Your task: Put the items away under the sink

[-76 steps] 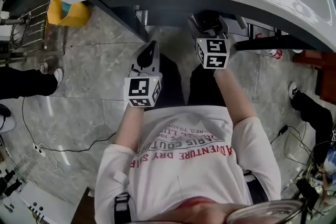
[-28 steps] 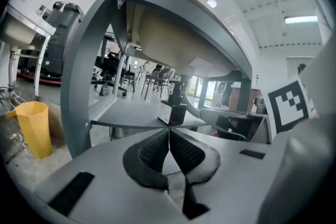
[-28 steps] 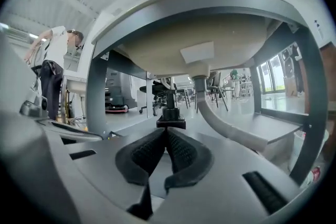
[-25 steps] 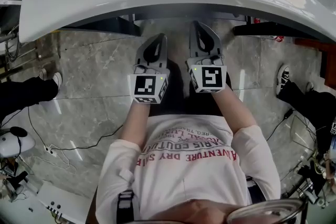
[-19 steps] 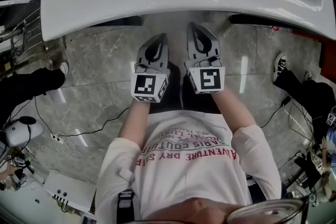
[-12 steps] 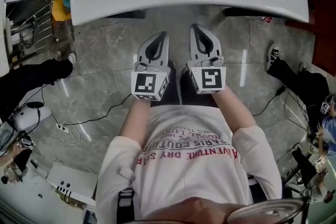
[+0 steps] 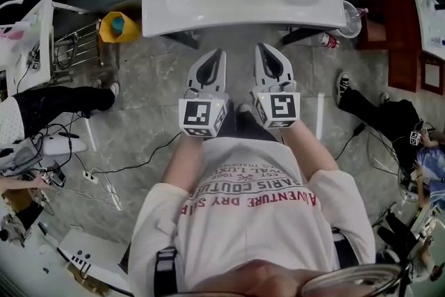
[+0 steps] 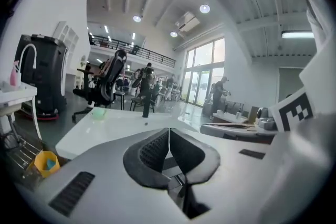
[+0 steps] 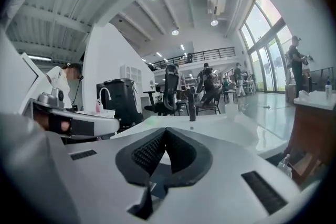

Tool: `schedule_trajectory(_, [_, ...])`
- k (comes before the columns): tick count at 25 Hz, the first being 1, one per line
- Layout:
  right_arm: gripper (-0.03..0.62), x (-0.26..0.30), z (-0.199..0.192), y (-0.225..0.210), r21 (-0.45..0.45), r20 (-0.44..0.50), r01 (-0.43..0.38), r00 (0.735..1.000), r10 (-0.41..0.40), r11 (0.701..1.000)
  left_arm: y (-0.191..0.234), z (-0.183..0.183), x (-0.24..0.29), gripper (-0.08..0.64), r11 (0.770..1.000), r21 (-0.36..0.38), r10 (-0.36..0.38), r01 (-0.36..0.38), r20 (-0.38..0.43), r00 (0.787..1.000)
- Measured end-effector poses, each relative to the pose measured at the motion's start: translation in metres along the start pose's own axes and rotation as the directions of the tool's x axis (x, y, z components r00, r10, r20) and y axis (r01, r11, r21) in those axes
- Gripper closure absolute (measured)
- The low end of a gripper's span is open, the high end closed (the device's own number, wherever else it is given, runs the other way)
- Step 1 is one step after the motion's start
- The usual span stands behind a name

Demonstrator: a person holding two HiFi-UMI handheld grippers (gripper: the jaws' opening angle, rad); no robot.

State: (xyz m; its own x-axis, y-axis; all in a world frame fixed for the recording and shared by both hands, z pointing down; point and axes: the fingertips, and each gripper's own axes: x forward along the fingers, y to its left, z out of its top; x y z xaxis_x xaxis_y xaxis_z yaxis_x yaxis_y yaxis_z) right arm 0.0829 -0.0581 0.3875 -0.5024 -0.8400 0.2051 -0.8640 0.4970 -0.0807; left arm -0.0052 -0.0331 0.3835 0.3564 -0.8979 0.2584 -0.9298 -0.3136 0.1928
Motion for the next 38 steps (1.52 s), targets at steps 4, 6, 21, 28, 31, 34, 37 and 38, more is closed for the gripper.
schedule_trajectory(4, [0.568, -0.019, 0.059, 0.007, -0.023, 0.063, -0.013, 0.998, 0.014, 1.000, -0.011, 0.057, -0.027, 0.532, 1.000, 0.015, 0.019, -0.020, 0.080, 0.997])
schedule_trajectory(6, [0.568, -0.030, 0.076, 0.007, -0.036, 0.073, -0.014, 0.997, 0.017, 0.999, -0.018, 0.073, -0.037, 0.533, 0.999, 0.029, 0.026, -0.030, 0.112, 0.993])
schedule_trajectory(21, [0.568, -0.107, 0.093, 0.019, -0.025, 0.113, -0.005, 0.994, 0.008, 1.000, -0.062, 0.086, -0.093, 0.533, 0.997, 0.071, 0.027, -0.039, 0.165, 0.986])
schedule_trajectory(28, [0.568, -0.122, 0.095, 0.020, -0.018, 0.112, 0.002, 0.994, 0.000, 1.000, -0.072, 0.085, -0.103, 0.532, 0.996, 0.082, 0.009, -0.022, 0.161, 0.987])
schedule_trajectory(31, [0.568, -0.121, 0.094, 0.023, -0.029, 0.110, 0.001, 0.994, 0.002, 1.000, -0.068, 0.083, -0.102, 0.532, 0.997, 0.078, 0.007, -0.019, 0.152, 0.988])
schedule_trajectory(34, [0.568, -0.120, 0.094, 0.027, -0.039, 0.110, 0.000, 0.994, 0.004, 0.999, -0.066, 0.083, -0.104, 0.533, 0.997, 0.077, 0.001, -0.013, 0.150, 0.989])
schedule_trajectory(37, [0.568, -0.121, 0.089, 0.027, -0.035, 0.101, 0.001, 0.995, 0.002, 0.999, -0.067, 0.080, -0.103, 0.532, 0.997, 0.081, -0.006, -0.006, 0.146, 0.989])
schedule_trajectory(38, [0.568, -0.121, 0.086, 0.026, -0.031, 0.097, 0.000, 0.995, 0.003, 1.000, -0.068, 0.078, -0.103, 0.532, 0.996, 0.083, -0.005, -0.007, 0.144, 0.989])
